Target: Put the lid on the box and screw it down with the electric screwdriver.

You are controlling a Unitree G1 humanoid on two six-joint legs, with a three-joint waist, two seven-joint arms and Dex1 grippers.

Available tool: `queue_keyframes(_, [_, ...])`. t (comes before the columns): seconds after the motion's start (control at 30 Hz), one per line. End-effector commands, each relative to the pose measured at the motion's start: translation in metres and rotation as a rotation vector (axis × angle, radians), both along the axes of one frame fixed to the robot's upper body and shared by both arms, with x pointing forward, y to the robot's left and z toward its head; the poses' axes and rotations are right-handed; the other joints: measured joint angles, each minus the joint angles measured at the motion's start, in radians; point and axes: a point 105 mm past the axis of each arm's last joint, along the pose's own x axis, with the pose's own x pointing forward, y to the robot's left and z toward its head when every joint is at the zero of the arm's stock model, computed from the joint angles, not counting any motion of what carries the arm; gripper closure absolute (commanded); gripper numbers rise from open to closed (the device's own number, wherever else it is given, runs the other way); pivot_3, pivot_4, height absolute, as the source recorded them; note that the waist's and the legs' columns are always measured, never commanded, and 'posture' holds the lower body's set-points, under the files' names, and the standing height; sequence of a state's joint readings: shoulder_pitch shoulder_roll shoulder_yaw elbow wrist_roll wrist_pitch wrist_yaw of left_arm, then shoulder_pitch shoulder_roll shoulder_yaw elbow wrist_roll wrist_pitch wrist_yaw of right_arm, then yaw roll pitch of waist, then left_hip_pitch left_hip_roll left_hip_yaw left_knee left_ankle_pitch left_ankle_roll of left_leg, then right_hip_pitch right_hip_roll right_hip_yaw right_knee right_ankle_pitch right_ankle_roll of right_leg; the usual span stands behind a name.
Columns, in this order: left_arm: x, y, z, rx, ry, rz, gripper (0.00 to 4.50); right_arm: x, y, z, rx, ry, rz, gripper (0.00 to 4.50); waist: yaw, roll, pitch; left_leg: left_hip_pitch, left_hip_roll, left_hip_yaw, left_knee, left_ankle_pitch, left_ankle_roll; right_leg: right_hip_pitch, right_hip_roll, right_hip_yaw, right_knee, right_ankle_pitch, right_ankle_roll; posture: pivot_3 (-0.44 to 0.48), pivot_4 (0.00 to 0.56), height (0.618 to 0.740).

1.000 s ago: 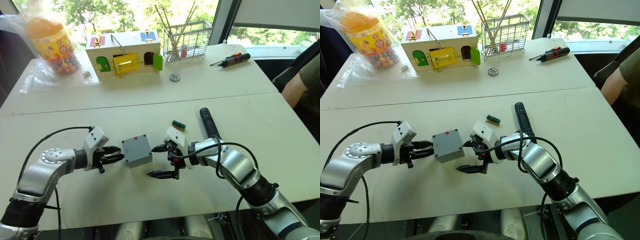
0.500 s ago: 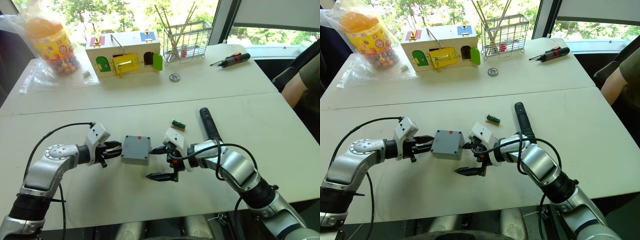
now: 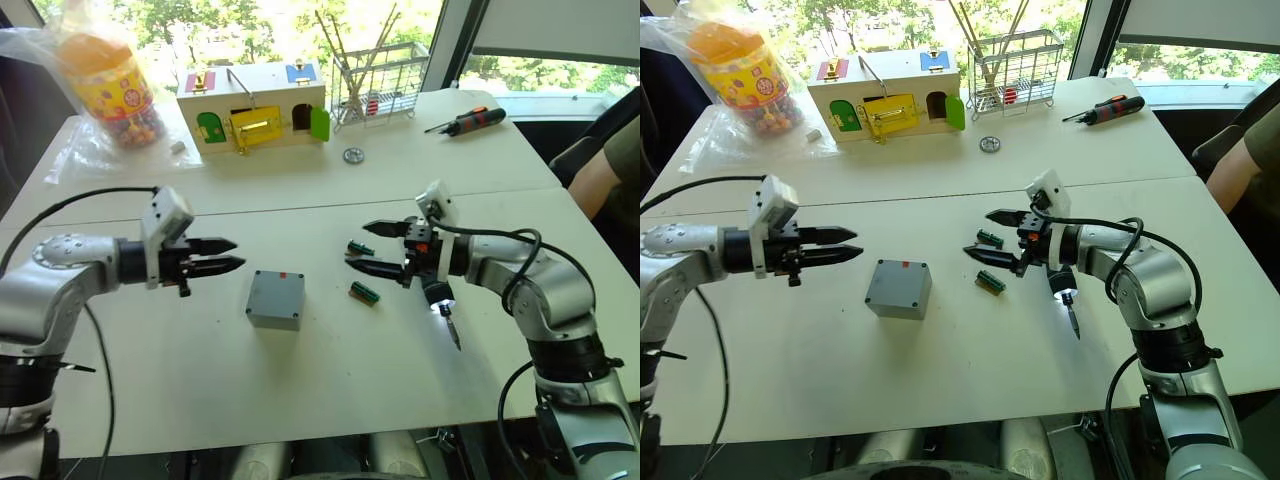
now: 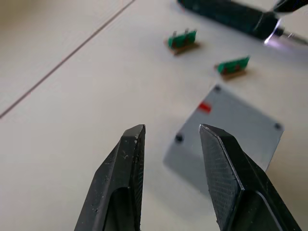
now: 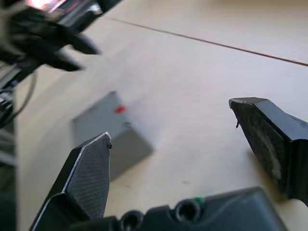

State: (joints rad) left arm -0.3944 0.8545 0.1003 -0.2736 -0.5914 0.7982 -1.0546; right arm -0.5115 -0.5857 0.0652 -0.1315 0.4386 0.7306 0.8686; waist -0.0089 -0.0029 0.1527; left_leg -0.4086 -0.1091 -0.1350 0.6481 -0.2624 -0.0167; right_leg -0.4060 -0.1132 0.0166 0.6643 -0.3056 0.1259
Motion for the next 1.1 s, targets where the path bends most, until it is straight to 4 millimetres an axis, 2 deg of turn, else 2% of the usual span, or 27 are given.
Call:
queue_keyframes(0.03, [-0.006,-0.026,-0.001,-0.006,0.002,-0.096,2.7,0.019,-0.005,-0.005,-0.027,-0.071,-0.054,0.55,-0.008,0.0,0.0,0.0,0.0,0.0,0.0,0.0,0.0,-0.001,0.0,0.0,0.0,0.0,0.0,0.0,0.15,0.74])
queue_keyframes(0.07, [-0.003,-0.031,-0.004,-0.007,0.004,-0.104,2.7,0.022,-0.005,-0.009,-0.032,-0.072,-0.055,0.78,-0.011,0.0,0.0,0.0,0.001,0.001,-0.001,0.0,0.0,-0.001,0.0,0.0,0.001,0.0,0.0,0.0,0.15,0.74])
queue_keyframes(0.2, [0.002,-0.04,-0.011,0.002,-0.001,-0.142,2.7,0.027,0.004,-0.021,-0.057,-0.083,-0.029,2.29,-0.025,0.0,0.0,0.0,0.002,0.001,-0.001,0.0,0.0,-0.003,0.001,0.0,0.001,0.0,0.0,0.0,0.15,0.74])
queue_keyframes(0.57, [0.003,-0.046,-0.016,0.008,-0.012,-0.162,2.7,0.034,0.009,-0.03,-0.08,-0.104,-0.034,2.29,-0.027,0.0,0.0,0.0,0.0,0.001,-0.001,0.0,0.0,-0.002,0.001,0.0,0.001,0.0,0.0,0.0,0.15,0.74])
queue_keyframes(0.8, [0.003,-0.045,-0.026,0.043,-0.01,-0.163,2.7,0.038,0.011,-0.032,-0.072,-0.098,-0.048,2.29,-0.029,0.0,0.0,0.0,0.0,0.001,-0.001,0.0,0.0,-0.002,0.001,0.0,0.001,0.0,0.0,0.0,0.15,0.74])
queue_keyframes(0.9, [0.003,-0.044,-0.028,0.049,-0.012,-0.161,2.7,0.04,0.01,-0.032,-0.077,-0.098,-0.054,3.16,-0.029,0.0,0.0,0.0,0.0,0.001,-0.001,0.0,0.0,-0.002,0.001,0.0,0.001,0.0,0.0,0.0,0.15,0.74])
queue_keyframes(0.97, [0.003,-0.044,-0.028,0.048,-0.012,-0.159,2.7,0.041,0.01,-0.032,-0.074,-0.098,-0.057,4.11,-0.029,0.0,0.0,0.0,0.0,0.001,0.0,0.0,0.0,-0.002,0.001,0.0,0.001,0.0,0.0,0.0,0.15,0.74])
queue_keyframes(1.0, [0.003,-0.044,-0.028,0.048,-0.013,-0.159,2.7,0.041,0.01,-0.032,-0.073,-0.098,-0.057,4.41,-0.029,0.0,0.0,0.0,0.0,0.001,0.0,0.0,0.0,-0.002,0.001,0.0,0.001,0.0,0.0,0.0,0.15,0.74])
queue_keyframes(1.1, [0.002,-0.044,-0.03,0.048,-0.011,-0.157,2.7,0.041,0.011,-0.033,-0.059,-0.092,-0.061,4.41,-0.029,0.0,0.0,0.0,0.0,0.001,0.0,0.0,0.0,-0.002,0.001,0.0,0.001,0.0,0.0,0.0,0.15,0.74])
